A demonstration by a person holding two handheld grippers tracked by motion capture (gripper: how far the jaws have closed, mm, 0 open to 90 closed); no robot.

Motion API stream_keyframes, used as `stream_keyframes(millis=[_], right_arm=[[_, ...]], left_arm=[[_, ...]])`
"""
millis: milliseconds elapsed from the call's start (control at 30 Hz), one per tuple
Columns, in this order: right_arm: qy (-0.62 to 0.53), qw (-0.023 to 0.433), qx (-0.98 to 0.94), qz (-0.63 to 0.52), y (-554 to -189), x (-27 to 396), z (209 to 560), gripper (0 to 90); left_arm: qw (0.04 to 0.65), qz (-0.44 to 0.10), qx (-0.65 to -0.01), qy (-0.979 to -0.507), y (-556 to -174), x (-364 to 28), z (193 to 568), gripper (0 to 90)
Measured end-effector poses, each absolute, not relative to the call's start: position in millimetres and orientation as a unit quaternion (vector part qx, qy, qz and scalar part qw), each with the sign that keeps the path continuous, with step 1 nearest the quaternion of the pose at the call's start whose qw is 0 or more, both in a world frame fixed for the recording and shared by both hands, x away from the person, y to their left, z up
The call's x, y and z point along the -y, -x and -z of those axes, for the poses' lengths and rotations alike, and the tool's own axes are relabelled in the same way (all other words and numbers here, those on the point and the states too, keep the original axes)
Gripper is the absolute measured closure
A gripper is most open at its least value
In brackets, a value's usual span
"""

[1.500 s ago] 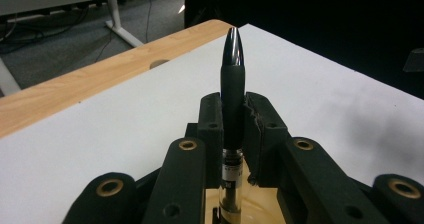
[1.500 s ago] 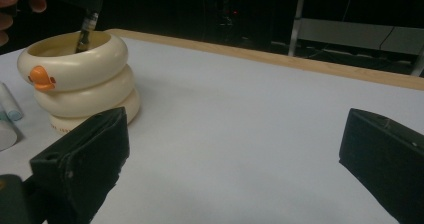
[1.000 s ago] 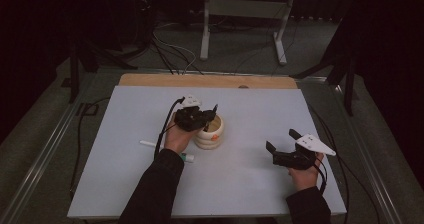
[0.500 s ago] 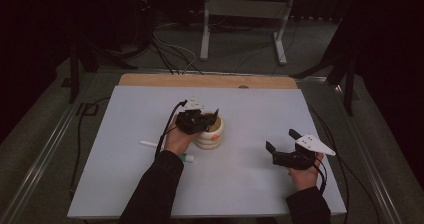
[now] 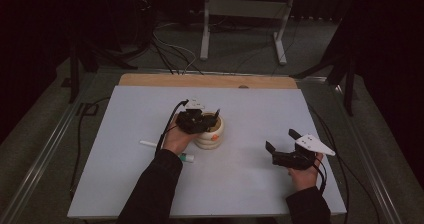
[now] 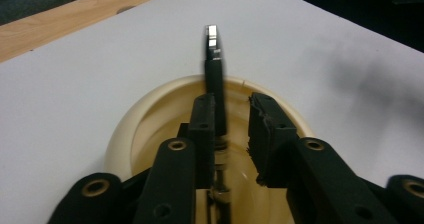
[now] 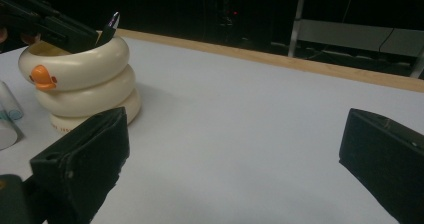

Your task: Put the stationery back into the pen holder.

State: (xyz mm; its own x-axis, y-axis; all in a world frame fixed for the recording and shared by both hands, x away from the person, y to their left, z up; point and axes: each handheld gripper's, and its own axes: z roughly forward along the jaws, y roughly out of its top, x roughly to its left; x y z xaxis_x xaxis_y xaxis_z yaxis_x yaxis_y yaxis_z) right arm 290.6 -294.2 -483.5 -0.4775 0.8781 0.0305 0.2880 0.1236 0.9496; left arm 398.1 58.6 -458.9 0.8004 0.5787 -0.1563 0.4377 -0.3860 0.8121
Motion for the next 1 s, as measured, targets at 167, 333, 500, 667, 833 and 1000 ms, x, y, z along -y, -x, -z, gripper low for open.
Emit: stream_keyframes(millis=[167,333,500,667,833,1000], right_arm=[[-0.421,0.289,-0.69,-0.512,-290,294,483,0.0],[-0.42,0.289,-0.691,-0.512,-290,294,483,0.0],[-0.421,0.288,-0.695,-0.507,-290,294,483,0.0],[-0.425,0.285,-0.694,-0.507,-290,295,483,0.0],[-0.429,0.283,-0.694,-0.504,-290,296,482,0.0],[-0.433,0.281,-0.693,-0.504,-290,297,482,0.0]], left_arm=[[0.474,-0.087,-0.31,-0.819,-396,-60,455,50.8],[0.492,-0.09,-0.319,-0.805,-394,-64,447,34.6],[0.512,-0.101,-0.328,-0.787,-393,-72,441,24.0],[0.502,-0.117,-0.333,-0.79,-391,-77,436,15.8],[0.489,-0.122,-0.335,-0.796,-389,-83,432,2.6],[0.474,-0.122,-0.336,-0.805,-387,-87,429,0.2]])
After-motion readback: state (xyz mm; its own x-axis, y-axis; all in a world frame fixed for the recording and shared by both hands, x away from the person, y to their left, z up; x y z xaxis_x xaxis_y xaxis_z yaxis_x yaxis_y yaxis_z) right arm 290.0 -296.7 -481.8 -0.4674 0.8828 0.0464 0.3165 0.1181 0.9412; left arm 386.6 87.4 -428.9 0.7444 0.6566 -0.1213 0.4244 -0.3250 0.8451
